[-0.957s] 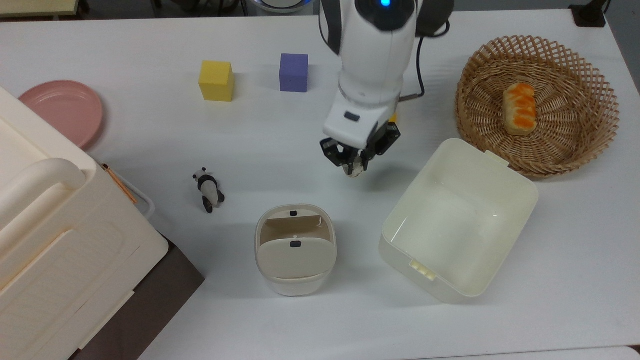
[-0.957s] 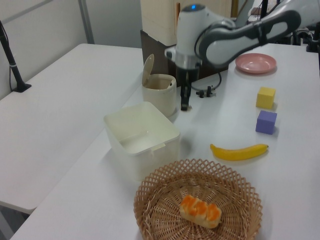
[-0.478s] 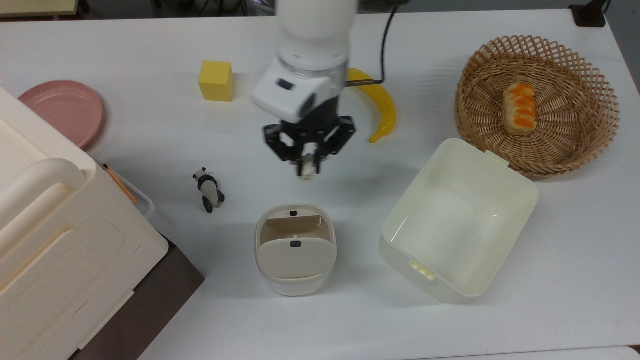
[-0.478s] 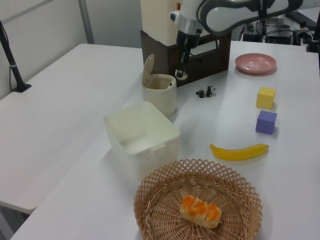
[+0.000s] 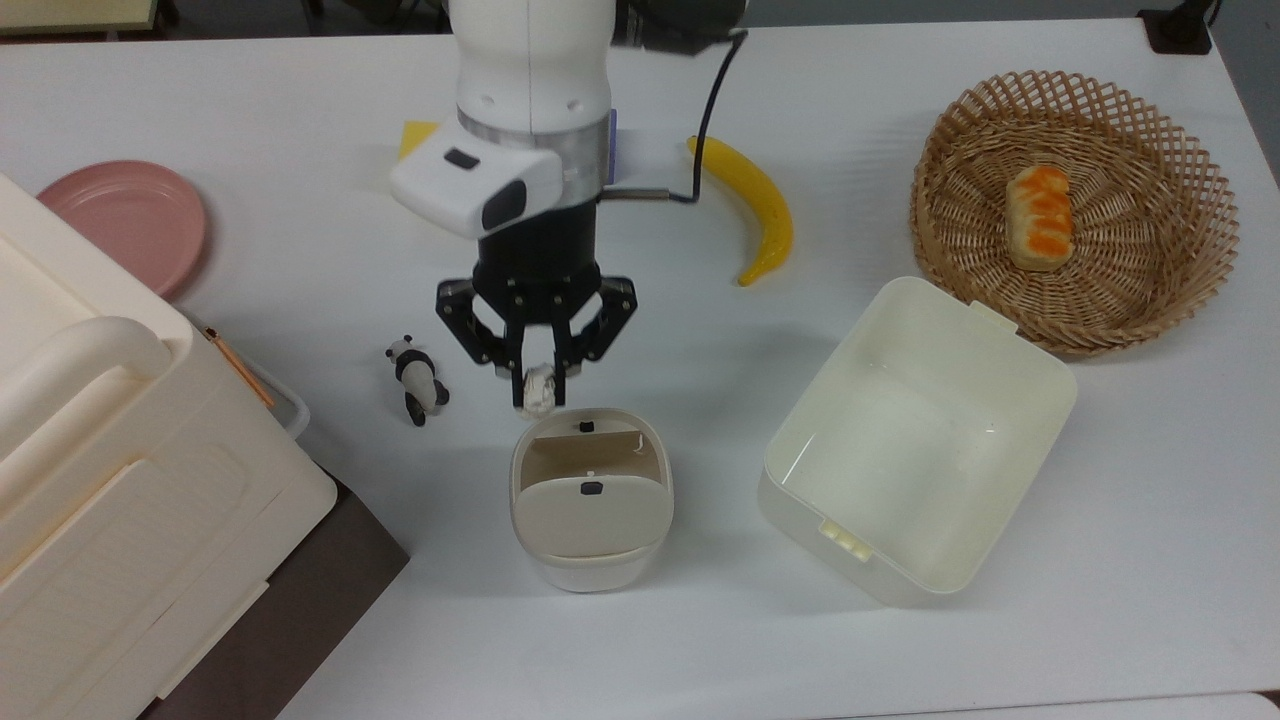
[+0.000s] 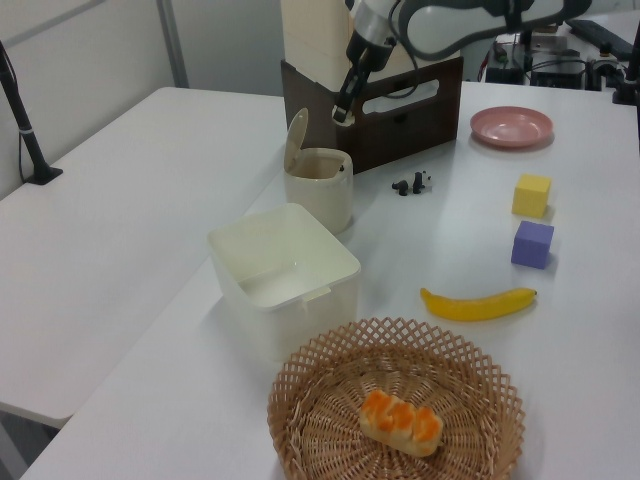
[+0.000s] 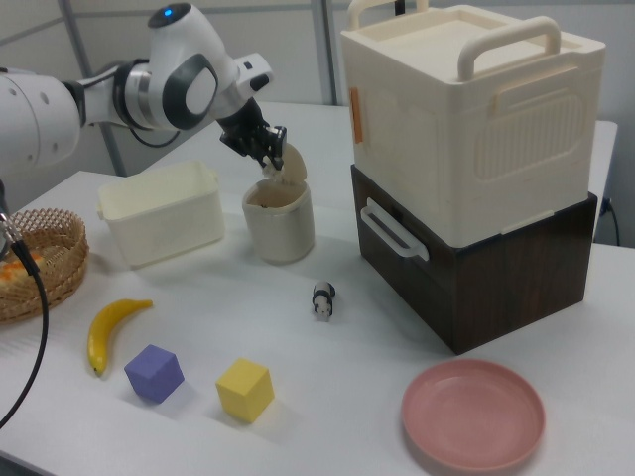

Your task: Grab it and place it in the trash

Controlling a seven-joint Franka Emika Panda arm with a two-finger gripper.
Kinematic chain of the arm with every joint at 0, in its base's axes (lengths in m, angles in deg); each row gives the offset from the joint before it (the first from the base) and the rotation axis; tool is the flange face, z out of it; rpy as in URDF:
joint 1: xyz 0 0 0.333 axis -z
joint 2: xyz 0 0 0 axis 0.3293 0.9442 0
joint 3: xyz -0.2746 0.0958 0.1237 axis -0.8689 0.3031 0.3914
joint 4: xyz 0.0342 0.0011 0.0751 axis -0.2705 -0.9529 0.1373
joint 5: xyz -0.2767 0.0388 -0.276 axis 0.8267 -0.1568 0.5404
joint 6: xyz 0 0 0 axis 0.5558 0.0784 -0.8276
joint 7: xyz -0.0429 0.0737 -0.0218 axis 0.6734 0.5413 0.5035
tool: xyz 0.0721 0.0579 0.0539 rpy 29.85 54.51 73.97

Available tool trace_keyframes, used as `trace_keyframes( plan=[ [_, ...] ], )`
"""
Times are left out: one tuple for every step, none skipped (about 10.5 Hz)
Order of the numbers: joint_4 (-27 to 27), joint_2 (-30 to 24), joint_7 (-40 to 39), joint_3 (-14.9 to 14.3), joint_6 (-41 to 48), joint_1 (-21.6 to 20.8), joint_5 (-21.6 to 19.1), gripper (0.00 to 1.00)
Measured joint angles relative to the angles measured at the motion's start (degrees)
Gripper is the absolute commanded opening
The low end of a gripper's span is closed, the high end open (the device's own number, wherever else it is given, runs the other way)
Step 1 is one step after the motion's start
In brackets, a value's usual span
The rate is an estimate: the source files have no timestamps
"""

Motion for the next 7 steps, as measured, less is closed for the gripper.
trace_keyframes(
  plan=[
    [0.0,1.1,1.3,0.0,-2.0,-0.1,0.0,0.50],
    [0.0,2.1,2.5,0.1,-3.8,-0.3,0.0,0.92],
    [0.0,3.3,3.2,0.2,-5.5,-0.5,0.0,1.00],
    [0.1,3.8,3.9,0.3,-5.9,-0.6,0.0,1.00],
    [0.1,3.9,5.3,0.5,-6.0,-0.6,0.1,1.00],
    [0.4,3.9,6.1,0.6,-6.0,-0.7,0.1,1.00],
    [0.9,3.5,6.7,0.7,-6.0,-0.7,0.1,1.00]
  ],
)
